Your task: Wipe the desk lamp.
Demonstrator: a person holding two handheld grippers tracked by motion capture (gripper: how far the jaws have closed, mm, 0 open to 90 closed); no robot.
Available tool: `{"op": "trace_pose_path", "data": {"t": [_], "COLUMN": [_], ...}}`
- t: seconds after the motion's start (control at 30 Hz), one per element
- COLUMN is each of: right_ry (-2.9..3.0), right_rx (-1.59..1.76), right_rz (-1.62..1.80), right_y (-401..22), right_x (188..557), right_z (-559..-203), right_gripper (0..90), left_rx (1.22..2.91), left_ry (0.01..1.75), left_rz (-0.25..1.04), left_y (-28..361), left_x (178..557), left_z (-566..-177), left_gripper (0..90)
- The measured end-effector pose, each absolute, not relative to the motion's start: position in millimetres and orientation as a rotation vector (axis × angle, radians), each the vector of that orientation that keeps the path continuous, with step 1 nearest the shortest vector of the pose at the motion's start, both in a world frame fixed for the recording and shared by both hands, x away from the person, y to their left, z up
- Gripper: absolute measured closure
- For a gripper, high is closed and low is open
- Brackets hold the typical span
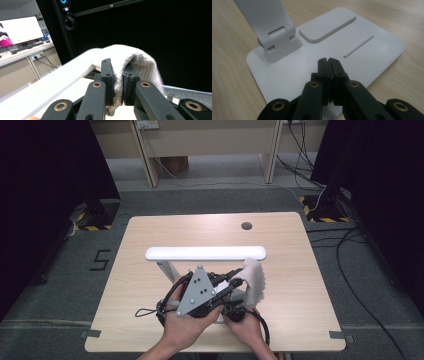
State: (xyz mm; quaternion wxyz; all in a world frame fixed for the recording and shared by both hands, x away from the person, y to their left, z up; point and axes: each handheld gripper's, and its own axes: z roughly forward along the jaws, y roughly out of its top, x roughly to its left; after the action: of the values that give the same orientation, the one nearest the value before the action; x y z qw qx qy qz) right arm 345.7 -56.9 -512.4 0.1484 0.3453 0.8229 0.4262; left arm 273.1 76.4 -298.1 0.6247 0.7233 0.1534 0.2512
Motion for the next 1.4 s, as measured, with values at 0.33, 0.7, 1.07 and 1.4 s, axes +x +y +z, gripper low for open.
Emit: {"op": "trace_pose_path", "data": {"t": [0.33,0.7,1.07,1.4], "right_ry": [2.369,2.371,2.370,2.371], "right_rx": [0.994,0.990,0.985,0.985], "right_rz": [1.233,1.229,1.233,1.233], "right_y": [-57,-58,-58,-57], "right_x": [346,346,346,346], "right_z": [-513,-513,-513,-513], "right_gripper": [88.7,88.7,88.6,88.6], "left_rx": [1.686,1.650,1.650,1.615], "left_ry": [0.418,0.487,0.507,0.533], "left_rz": [0.566,0.608,0.624,0.585], "left_y": [62,46,37,39], "left_x": [285,295,298,299], "left_z": [-314,-313,-315,-316], "left_gripper": [82.9,82.6,82.8,83.1]}}
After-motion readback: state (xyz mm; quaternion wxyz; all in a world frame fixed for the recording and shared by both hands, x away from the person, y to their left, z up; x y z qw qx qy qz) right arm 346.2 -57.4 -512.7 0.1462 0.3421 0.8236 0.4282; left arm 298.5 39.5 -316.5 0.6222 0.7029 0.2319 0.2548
